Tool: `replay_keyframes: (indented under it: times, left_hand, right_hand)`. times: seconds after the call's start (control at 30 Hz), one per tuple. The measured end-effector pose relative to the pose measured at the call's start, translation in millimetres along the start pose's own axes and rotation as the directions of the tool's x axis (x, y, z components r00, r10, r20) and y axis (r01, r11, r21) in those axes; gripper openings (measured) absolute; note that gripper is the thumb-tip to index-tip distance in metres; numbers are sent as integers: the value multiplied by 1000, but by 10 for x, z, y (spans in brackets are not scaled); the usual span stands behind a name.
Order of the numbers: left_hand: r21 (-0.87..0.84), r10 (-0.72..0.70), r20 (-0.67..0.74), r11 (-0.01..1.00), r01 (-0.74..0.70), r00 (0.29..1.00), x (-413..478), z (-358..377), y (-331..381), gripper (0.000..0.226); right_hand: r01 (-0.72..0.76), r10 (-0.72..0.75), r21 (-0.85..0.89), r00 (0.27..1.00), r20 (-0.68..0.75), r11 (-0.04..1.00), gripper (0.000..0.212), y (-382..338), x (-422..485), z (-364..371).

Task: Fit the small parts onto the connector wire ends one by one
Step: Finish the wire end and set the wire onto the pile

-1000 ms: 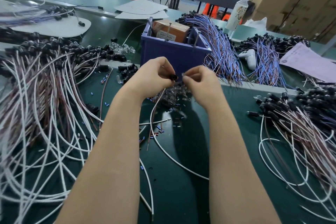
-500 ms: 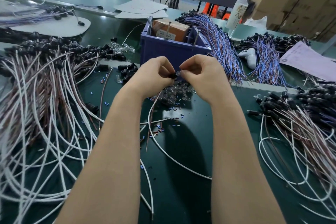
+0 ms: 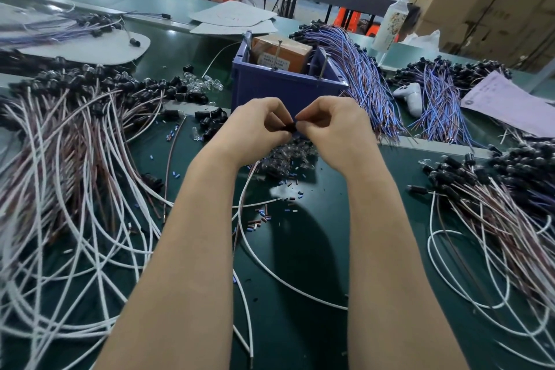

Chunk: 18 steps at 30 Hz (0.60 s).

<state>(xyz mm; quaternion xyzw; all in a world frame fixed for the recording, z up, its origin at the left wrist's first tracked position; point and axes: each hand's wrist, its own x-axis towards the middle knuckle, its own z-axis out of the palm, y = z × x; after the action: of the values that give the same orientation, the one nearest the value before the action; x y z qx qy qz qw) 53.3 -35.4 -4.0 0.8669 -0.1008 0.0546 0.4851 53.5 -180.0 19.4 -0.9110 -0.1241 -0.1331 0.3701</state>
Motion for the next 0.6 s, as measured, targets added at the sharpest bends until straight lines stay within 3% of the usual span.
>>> replay_keyframes:
  times: [0.1,0.17,0.33,0.43,0.6]
  left_hand:
    - [-47,34,5,998,-34,999,-3,-5,-3,15]
    - [-85,44,-5,995,-44,999,-6,-4,-8,10]
    - [-92,80,-17,992,-81,997,-16,15,6,7]
    - [-41,99,-39,994,-101,994,-8,21,15,2]
    - [1,90,-60,996,-90,994,-4,70,42,3]
  right_hand:
    - [-15,16,112,1000,-16,994,13,39,5,-19]
    - [-66,81,305,996,-36,950,14,80,-5,-24]
    - [-267,292,739,951,100,618,12,134,-33,34]
    - [-317,314,812,933,175,489,12,141,-36,73]
    - [-311,318,826,933,170,471,13,131,-50,113]
